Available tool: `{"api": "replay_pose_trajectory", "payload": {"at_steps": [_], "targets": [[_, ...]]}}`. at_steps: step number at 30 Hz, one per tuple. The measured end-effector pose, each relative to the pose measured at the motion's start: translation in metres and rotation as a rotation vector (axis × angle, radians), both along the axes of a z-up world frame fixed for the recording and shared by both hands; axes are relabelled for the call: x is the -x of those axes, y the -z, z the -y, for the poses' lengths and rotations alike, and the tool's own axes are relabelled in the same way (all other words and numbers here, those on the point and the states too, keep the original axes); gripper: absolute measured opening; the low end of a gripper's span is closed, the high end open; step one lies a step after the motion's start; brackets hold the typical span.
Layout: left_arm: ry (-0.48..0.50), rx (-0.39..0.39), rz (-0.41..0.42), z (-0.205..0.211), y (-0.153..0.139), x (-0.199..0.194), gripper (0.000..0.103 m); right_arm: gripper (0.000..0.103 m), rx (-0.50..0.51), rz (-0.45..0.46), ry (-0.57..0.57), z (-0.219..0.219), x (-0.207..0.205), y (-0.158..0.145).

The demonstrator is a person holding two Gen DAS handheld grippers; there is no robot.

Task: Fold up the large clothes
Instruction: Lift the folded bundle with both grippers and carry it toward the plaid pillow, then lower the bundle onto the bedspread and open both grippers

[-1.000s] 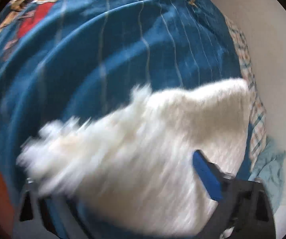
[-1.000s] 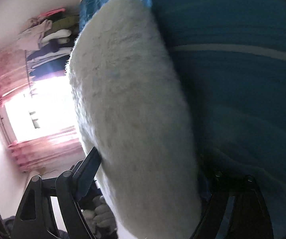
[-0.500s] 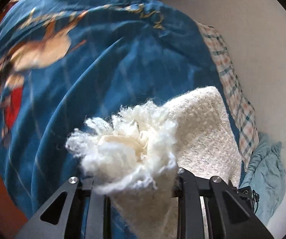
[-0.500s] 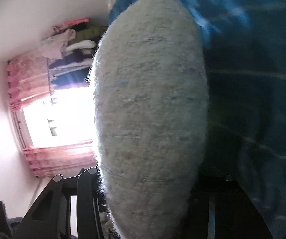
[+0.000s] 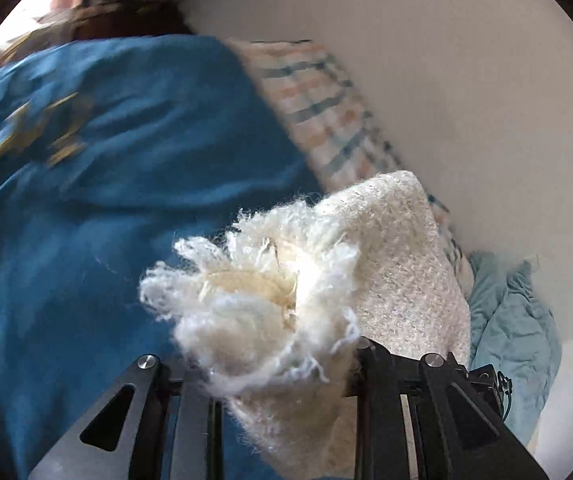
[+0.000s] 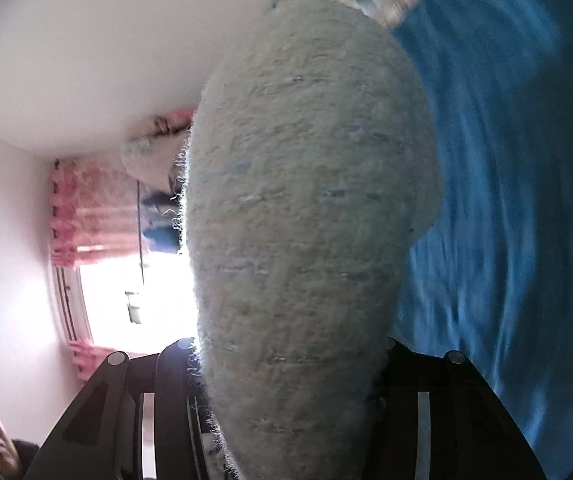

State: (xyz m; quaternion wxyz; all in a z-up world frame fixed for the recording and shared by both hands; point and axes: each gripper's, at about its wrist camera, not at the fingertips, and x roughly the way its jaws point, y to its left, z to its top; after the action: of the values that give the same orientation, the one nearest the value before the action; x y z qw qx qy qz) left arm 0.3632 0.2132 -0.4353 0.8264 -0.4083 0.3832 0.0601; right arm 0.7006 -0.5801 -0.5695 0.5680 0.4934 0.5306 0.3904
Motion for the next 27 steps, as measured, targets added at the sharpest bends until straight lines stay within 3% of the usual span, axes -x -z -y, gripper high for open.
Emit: {"api": "replay_pose_trajectory", "payload": {"at_steps": [4,8,12,17,19,21,23,24,26,27], "targets": [[0.041,-0.006,0.049,0.017,0.021,-0.087,0.020,0.049,-0.027,0.014,0.037,0.011,-0.093,0.025],[0.085,0.005,0.031,0.040,0.073,-0.147,0.020,0.049,0.013,-0.016,0.031,0.041,-0.152,0.074],[0.129,0.027,-0.046,0.062,0.123,-0.164,0.020,0.049,0.069,-0.082,0.007,0.061,-0.174,0.118],[0.148,0.016,-0.083,0.067,0.147,-0.143,0.022,0.054,0.103,-0.059,-0.027,0.063,-0.180,0.115],[0.149,0.024,-0.096,0.067,0.146,-0.132,0.022,0.060,0.196,-0.034,-0.040,0.066,-0.193,0.106],[0.149,0.009,-0.112,0.067,0.142,-0.130,0.026,0.075,0.359,-0.035,-0.032,0.062,-0.189,0.084],[0.171,-0.043,-0.145,0.070,0.130,-0.133,0.027,0.088,0.630,0.024,-0.011,0.052,-0.176,0.048],[0.181,-0.074,-0.165,0.072,0.125,-0.137,0.027,0.089,0.727,0.051,-0.015,0.045,-0.168,0.034],[0.205,-0.184,-0.203,0.080,0.114,-0.140,0.036,0.090,0.878,0.086,-0.013,0.031,-0.148,0.008],[0.217,-0.262,-0.217,0.086,0.104,-0.139,0.053,0.090,0.983,0.115,-0.020,0.021,-0.134,-0.006]]}}
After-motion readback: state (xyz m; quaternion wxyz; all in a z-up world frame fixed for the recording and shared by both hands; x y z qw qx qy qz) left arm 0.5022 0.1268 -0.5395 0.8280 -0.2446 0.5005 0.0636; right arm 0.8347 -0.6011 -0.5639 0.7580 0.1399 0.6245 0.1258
